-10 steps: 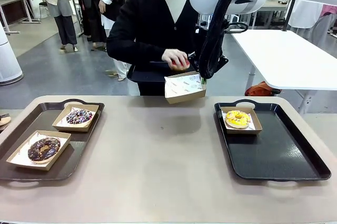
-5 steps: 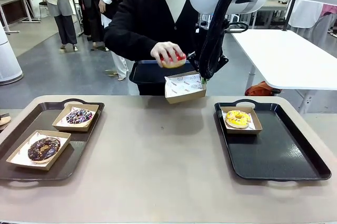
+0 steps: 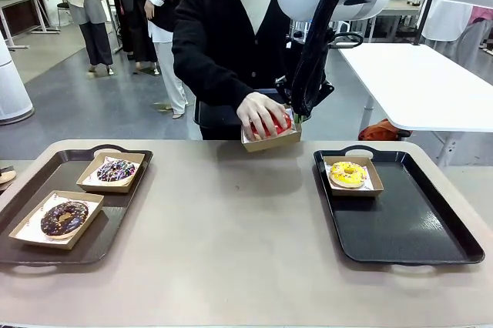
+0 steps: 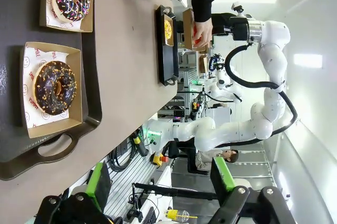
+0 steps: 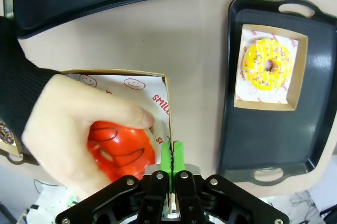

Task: Individually package the donuts and arrange them on the tray.
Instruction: Place the picked Paper togo box on the Handle tray.

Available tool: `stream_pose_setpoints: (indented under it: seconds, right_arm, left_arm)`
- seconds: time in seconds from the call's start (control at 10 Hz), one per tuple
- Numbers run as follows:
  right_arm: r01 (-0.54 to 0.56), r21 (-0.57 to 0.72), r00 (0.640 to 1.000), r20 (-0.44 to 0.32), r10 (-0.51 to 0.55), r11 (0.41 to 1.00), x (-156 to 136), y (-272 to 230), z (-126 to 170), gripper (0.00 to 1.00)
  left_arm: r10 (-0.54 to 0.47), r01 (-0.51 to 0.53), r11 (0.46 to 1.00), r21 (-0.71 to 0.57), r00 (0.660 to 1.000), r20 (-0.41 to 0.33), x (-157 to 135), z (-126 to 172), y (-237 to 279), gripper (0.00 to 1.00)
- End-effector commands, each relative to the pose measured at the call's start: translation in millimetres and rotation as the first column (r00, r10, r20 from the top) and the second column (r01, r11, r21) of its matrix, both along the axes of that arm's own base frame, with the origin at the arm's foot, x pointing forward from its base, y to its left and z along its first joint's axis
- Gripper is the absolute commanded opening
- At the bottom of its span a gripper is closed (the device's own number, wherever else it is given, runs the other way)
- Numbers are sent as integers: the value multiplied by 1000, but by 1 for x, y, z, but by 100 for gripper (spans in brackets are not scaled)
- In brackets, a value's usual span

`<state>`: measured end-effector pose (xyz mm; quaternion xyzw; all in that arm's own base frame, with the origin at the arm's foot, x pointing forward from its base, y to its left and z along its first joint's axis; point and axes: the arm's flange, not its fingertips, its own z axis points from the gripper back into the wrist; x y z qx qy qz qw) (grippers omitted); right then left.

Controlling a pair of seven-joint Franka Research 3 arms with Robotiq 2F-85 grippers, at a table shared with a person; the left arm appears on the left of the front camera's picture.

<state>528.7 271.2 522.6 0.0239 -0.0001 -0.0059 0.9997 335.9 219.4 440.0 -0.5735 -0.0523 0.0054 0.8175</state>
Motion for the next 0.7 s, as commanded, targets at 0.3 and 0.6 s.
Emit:
stream_pose_setpoints:
  seconds: [0.3,0.6]
  right_arm:
    - [-7,2,1000,-1,7,1000,-6,-5,-4,0]
    - [-49,12,999,-12,49,999,-2,-11,2,1]
  left_arm:
    - [-2,2,1000,-4,1000,3,-1,1,0,100]
    - [-2,2,1000,-4,1000,3,-1,1,0,100]
